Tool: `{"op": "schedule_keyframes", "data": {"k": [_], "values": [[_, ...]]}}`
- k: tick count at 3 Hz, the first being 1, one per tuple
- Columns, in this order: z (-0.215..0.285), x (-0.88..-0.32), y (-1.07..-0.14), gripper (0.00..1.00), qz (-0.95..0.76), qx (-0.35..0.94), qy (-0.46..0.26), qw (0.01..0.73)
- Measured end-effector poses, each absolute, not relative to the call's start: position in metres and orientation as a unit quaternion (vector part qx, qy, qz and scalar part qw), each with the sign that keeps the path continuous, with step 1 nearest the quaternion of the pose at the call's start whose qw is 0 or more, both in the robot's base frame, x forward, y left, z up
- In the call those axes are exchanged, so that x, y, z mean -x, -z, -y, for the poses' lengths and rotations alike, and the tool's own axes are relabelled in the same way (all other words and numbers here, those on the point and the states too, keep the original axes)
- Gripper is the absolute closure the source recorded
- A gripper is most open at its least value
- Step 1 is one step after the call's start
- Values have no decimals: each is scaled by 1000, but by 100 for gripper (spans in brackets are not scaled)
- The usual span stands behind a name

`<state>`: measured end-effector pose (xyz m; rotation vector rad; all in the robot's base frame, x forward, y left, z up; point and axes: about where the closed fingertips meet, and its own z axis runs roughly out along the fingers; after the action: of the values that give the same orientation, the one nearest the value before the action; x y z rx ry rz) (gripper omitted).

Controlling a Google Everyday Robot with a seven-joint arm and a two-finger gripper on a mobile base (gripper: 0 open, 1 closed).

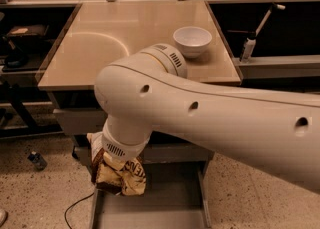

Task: Place brown chip bag into bottom drawer

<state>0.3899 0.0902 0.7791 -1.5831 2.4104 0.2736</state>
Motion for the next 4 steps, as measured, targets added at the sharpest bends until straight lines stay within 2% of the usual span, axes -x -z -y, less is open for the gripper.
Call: {"op": "schedule_keyframes", "data": {"k": [4], "values": [[-122, -389, -594, 100, -858, 486, -155, 59]]}}
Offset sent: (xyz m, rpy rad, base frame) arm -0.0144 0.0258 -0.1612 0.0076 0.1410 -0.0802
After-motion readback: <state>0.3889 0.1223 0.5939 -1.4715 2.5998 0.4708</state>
